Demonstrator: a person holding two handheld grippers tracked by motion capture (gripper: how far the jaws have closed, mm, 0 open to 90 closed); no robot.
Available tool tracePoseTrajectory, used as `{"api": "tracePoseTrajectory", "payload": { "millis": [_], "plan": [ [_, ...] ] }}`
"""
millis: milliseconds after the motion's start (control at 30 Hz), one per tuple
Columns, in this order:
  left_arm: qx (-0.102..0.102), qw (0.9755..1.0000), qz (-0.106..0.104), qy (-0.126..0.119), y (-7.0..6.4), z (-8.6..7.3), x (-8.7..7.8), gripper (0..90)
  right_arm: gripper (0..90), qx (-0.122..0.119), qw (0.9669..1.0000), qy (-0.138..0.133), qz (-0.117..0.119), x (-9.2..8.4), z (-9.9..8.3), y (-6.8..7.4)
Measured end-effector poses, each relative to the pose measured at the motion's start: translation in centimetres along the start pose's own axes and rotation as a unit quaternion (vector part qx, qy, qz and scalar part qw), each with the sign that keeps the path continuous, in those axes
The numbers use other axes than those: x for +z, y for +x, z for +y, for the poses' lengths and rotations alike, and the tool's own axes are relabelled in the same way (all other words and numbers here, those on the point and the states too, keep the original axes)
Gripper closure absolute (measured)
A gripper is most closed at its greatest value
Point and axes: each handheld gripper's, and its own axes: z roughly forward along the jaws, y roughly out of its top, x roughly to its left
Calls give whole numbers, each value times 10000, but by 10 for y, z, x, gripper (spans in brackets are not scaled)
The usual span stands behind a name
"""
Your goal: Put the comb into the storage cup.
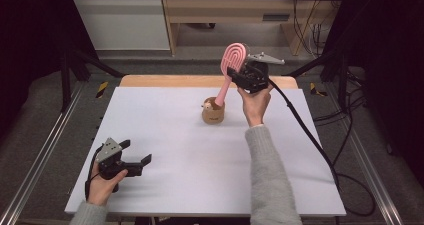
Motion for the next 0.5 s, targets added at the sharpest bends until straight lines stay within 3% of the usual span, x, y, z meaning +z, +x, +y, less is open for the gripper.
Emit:
{"api": "tracePoseTrajectory", "payload": {
  "millis": [500],
  "plan": [
    [8,10000,5,3,1,0,0,0,656,-9,9999,73,-155,15,-4,-1]
  ]
}}
